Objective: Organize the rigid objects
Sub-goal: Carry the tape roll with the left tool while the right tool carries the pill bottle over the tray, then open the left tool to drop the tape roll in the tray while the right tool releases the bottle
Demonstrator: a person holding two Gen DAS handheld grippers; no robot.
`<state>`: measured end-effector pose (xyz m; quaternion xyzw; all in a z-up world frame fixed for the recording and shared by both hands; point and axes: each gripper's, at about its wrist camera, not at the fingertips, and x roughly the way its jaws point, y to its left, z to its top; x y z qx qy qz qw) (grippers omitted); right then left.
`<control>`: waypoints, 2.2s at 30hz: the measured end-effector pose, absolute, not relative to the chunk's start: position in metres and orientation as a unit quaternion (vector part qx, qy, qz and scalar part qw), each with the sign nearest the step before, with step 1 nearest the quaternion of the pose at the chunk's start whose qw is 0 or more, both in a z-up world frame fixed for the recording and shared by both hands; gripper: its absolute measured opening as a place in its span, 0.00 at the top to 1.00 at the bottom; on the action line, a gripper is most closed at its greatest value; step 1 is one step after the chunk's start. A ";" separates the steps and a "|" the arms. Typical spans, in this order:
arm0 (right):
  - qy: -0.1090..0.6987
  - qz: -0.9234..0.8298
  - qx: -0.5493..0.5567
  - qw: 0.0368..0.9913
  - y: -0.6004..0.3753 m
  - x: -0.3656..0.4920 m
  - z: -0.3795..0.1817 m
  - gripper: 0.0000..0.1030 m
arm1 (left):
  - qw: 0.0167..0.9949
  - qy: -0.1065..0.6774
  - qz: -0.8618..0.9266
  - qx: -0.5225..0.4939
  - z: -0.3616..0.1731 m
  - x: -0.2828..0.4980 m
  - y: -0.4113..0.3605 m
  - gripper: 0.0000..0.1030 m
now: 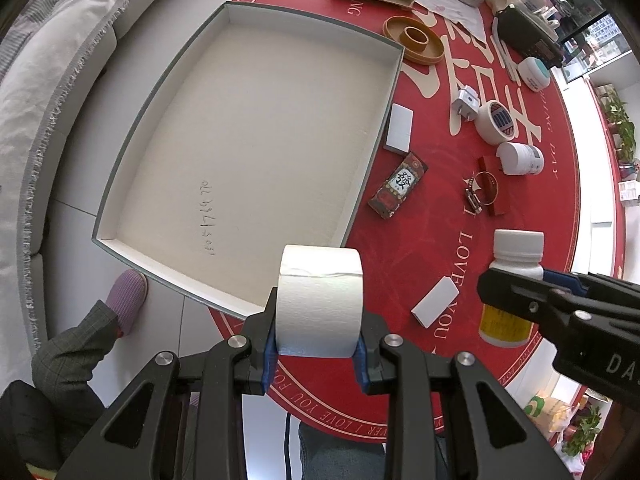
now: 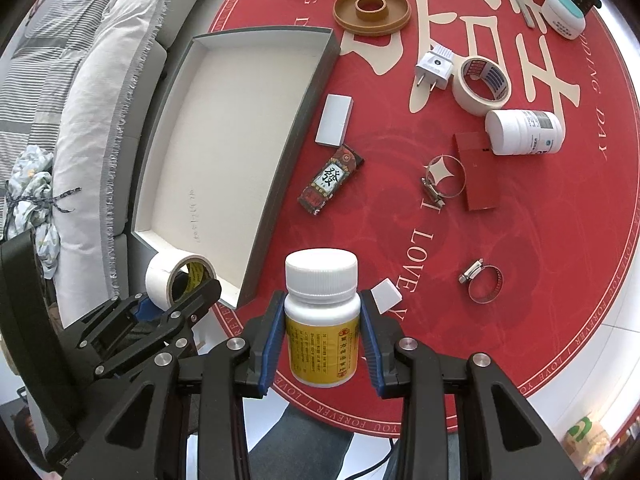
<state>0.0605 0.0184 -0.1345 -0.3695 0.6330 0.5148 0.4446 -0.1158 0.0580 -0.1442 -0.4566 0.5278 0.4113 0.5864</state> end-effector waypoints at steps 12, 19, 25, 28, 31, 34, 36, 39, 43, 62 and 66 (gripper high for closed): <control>0.636 0.527 -0.340 0.449 0.051 0.057 -0.132 0.64 | 0.570 0.502 0.452 -0.468 -0.144 -0.133 0.092 0.69; 0.613 0.552 -0.330 0.458 0.100 0.047 -0.126 0.64 | 0.553 0.474 0.501 -0.467 -0.145 -0.150 0.133 0.69; 0.603 0.567 -0.338 0.448 0.135 0.027 -0.134 0.64 | 0.531 0.469 0.526 -0.470 -0.162 -0.154 0.159 0.69; 0.603 0.569 -0.338 0.445 0.146 0.018 -0.138 0.64 | 0.526 0.471 0.528 -0.472 -0.170 -0.153 0.165 0.69; 0.602 0.569 -0.341 0.443 0.153 0.013 -0.143 0.64 | 0.523 0.476 0.526 -0.473 -0.178 -0.149 0.169 0.69; 0.601 0.568 -0.348 0.442 0.157 0.007 -0.146 0.64 | 0.519 0.480 0.524 -0.475 -0.184 -0.146 0.173 0.69; 0.602 0.566 -0.350 0.441 0.159 0.006 -0.149 0.64 | 0.518 0.480 0.523 -0.477 -0.185 -0.147 0.173 0.69; 0.605 0.563 -0.350 0.441 0.162 0.005 -0.154 0.64 | 0.515 0.482 0.522 -0.480 -0.188 -0.148 0.175 0.69; 0.604 0.560 -0.354 0.442 0.165 0.004 -0.159 0.64 | 0.513 0.483 0.521 -0.481 -0.192 -0.149 0.178 0.69; 0.608 0.543 -0.369 0.447 0.177 0.000 -0.182 0.64 | 0.495 0.500 0.517 -0.488 -0.219 -0.143 0.183 0.67; 0.605 0.543 -0.367 0.453 0.177 0.001 -0.184 0.59 | 0.497 0.502 0.522 -0.478 -0.219 -0.140 0.184 0.28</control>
